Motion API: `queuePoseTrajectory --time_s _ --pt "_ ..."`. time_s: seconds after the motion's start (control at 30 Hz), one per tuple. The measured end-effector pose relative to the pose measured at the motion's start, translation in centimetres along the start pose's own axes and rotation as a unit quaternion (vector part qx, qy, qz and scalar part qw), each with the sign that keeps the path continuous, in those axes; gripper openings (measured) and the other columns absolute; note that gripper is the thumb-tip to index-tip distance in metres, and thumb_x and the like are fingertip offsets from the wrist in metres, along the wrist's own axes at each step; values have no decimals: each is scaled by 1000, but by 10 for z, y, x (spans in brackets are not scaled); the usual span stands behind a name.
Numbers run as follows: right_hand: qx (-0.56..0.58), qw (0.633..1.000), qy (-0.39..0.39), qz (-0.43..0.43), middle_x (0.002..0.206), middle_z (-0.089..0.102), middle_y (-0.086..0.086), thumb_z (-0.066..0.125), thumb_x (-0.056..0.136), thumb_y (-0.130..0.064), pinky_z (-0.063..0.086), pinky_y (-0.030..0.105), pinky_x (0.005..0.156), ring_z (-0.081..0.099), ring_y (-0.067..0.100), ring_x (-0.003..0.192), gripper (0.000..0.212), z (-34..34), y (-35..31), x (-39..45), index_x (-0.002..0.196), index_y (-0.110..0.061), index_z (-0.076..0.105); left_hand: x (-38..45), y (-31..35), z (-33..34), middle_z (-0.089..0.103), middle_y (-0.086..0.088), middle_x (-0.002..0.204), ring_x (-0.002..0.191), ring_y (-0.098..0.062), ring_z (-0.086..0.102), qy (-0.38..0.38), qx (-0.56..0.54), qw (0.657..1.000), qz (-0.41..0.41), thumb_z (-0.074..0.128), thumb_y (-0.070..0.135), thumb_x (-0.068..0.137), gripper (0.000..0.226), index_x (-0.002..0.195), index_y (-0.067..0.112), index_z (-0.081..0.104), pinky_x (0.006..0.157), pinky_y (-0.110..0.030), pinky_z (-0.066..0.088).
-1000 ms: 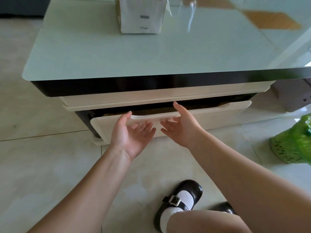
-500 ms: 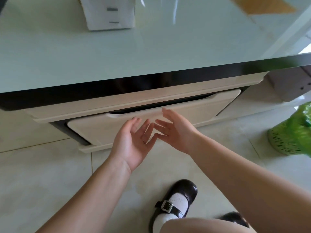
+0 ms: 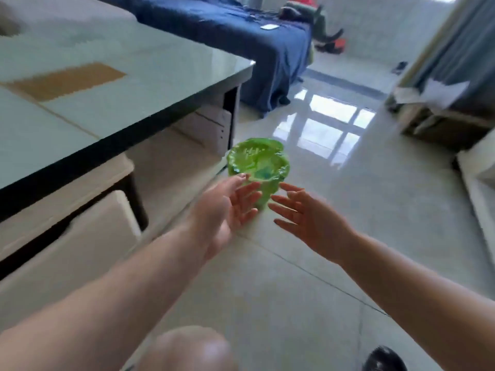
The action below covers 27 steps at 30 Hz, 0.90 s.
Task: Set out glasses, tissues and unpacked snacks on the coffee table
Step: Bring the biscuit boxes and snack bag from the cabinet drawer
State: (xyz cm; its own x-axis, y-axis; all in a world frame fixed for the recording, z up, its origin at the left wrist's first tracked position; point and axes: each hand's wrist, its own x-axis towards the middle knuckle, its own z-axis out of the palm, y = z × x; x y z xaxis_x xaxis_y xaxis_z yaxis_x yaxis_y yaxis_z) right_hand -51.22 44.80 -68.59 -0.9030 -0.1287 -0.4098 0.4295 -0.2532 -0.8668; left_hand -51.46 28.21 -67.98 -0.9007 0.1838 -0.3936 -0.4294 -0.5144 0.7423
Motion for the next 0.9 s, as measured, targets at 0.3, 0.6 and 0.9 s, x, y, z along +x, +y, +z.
queuePoseTrajectory --time_s 0.3,0.6,0.9 --pt "91 914 367 -145 106 62 0 45 94 -14 40 36 96 58 16 107 24 -292 -52 -172 114 -21 57 35 -166 289 66 4 97 89 -9 61 -222 224 946 -70 48 19 95 10 95 22 57 84 -31 44" --pt "95 827 535 -144 111 61 -2 49 94 -15 40 32 92 55 14 111 27 -434 -14 -277 119 -20 57 17 -304 435 69 -3 108 100 -13 64 -366 362 855 -60 57 20 92 12 103 22 60 91 -33 46" --pt "-70 784 616 -23 137 49 -8 52 92 -22 30 20 97 44 9 127 43 -514 47 -319 134 -21 49 35 -420 508 67 1 109 90 -10 60 -452 495 742 11 57 19 90 25 115 18 62 63 -19 43"
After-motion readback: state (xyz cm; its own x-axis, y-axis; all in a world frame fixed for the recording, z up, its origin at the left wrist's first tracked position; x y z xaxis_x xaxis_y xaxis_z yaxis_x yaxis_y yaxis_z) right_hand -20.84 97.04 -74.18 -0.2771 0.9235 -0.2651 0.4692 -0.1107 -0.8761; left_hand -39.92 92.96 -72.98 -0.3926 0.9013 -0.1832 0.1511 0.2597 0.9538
